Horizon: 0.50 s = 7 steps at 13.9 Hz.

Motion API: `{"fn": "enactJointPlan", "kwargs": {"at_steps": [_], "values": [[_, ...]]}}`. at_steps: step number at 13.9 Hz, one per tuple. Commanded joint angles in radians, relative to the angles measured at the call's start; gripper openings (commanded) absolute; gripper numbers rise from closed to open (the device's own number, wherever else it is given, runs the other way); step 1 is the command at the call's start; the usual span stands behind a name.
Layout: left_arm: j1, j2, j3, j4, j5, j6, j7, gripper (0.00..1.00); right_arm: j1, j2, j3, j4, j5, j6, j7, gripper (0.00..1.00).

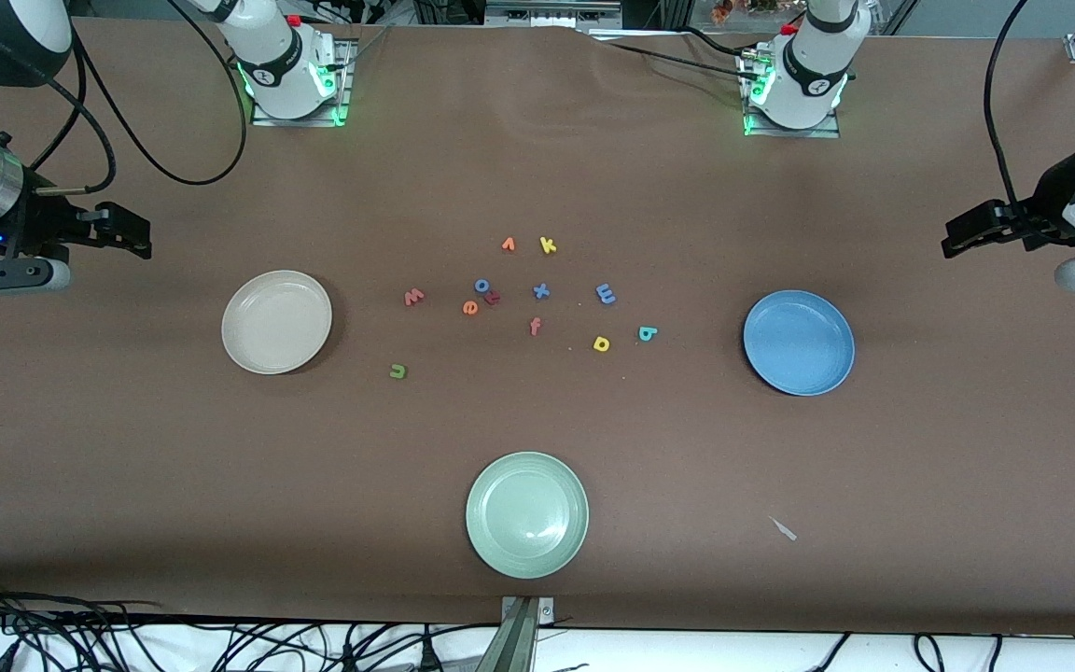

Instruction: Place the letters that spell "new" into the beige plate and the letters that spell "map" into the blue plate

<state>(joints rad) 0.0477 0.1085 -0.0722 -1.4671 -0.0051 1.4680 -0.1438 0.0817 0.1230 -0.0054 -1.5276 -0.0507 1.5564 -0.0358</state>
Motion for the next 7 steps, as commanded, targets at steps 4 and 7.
{"fn": "enactJointPlan", "kwargs": {"at_steps": [4,7], "values": [[0.0,0.0,-0.005,0.007,0.019,-0.009,0.007,1.0,0.001,0.003,0.001,0.009,-0.003,-0.001,0.008,1.0],[0.0,0.0,-0.006,0.007,0.019,-0.009,0.007,1.0,0.0,0.003,0.001,0.009,0.0,0.001,0.008,1.0]]}}
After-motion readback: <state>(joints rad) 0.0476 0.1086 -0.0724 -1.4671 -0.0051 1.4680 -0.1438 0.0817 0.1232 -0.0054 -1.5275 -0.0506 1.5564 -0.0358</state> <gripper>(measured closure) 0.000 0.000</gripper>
